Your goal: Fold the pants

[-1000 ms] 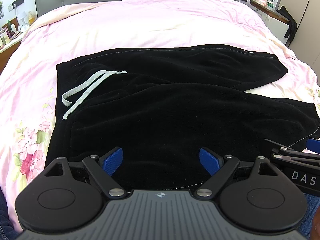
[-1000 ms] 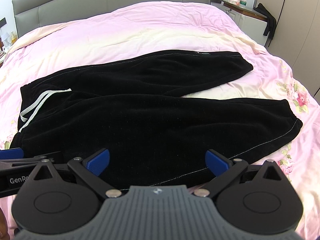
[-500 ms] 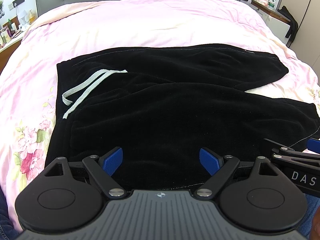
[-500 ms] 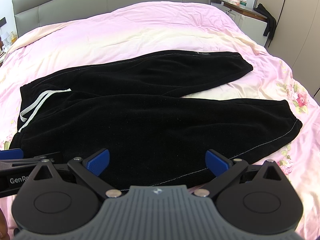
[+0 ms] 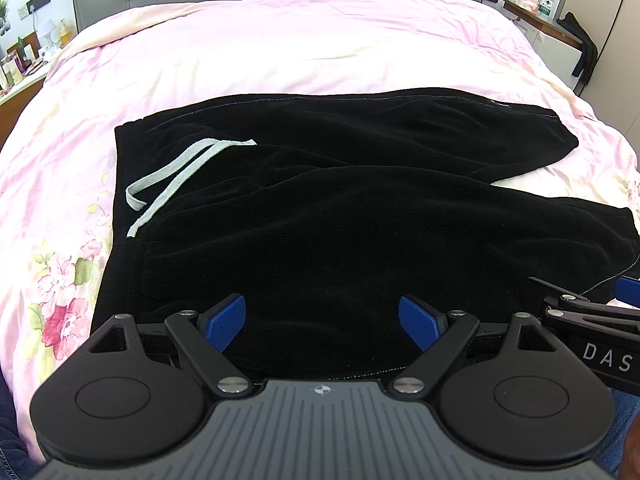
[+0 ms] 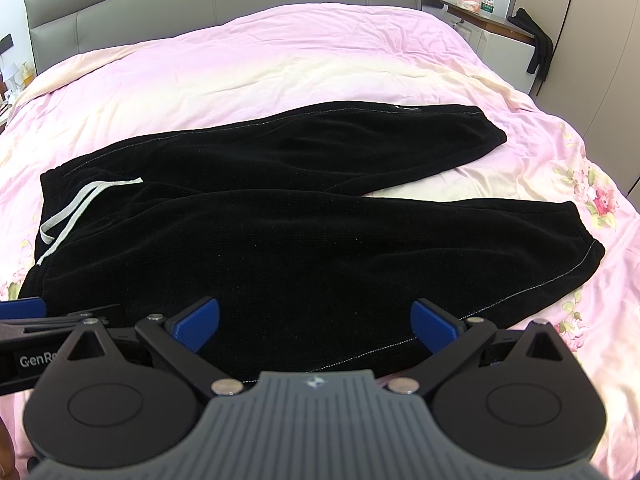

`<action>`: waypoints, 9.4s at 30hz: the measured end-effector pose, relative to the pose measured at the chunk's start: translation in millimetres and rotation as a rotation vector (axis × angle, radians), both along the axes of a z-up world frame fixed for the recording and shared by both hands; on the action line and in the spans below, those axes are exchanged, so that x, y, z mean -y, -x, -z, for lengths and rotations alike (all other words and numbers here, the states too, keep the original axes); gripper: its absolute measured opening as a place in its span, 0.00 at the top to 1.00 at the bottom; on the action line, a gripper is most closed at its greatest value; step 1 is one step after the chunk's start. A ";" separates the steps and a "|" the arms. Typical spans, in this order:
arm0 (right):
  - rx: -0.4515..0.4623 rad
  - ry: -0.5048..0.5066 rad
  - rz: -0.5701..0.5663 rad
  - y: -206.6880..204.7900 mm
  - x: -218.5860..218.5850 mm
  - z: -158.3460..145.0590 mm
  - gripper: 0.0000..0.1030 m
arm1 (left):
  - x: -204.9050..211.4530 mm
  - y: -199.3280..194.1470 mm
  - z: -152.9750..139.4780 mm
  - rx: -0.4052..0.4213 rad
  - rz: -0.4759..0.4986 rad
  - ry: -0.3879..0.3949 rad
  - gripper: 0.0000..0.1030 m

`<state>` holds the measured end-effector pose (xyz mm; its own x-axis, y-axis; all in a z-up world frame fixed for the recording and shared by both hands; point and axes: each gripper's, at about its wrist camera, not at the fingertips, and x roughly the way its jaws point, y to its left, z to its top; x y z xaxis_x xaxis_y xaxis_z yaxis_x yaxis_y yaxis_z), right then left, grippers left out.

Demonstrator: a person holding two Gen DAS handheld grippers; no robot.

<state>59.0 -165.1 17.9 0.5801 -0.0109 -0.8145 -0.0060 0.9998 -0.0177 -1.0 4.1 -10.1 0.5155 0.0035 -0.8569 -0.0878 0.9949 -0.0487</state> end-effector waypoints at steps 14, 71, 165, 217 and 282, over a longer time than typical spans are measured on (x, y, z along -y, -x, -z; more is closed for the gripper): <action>-0.005 0.000 0.000 -0.1 0.1 0.5 0.05 | -2.9 -1.0 1.3 -0.009 -0.001 0.004 0.02; 0.157 -0.663 0.846 -52.2 392.9 113.9 0.28 | -209.1 33.3 134.1 -0.099 -0.641 0.476 0.14; -0.201 -0.712 0.129 -415.8 111.7 127.7 0.63 | -312.1 -154.1 86.8 0.189 -0.477 0.499 0.27; 0.275 -0.881 0.054 -244.1 93.1 169.0 0.54 | -311.2 -53.5 85.4 0.188 -0.349 0.427 0.86; 0.498 -0.485 0.666 -370.1 354.9 212.3 0.99 | -85.3 -105.4 64.4 0.146 -0.134 0.297 0.38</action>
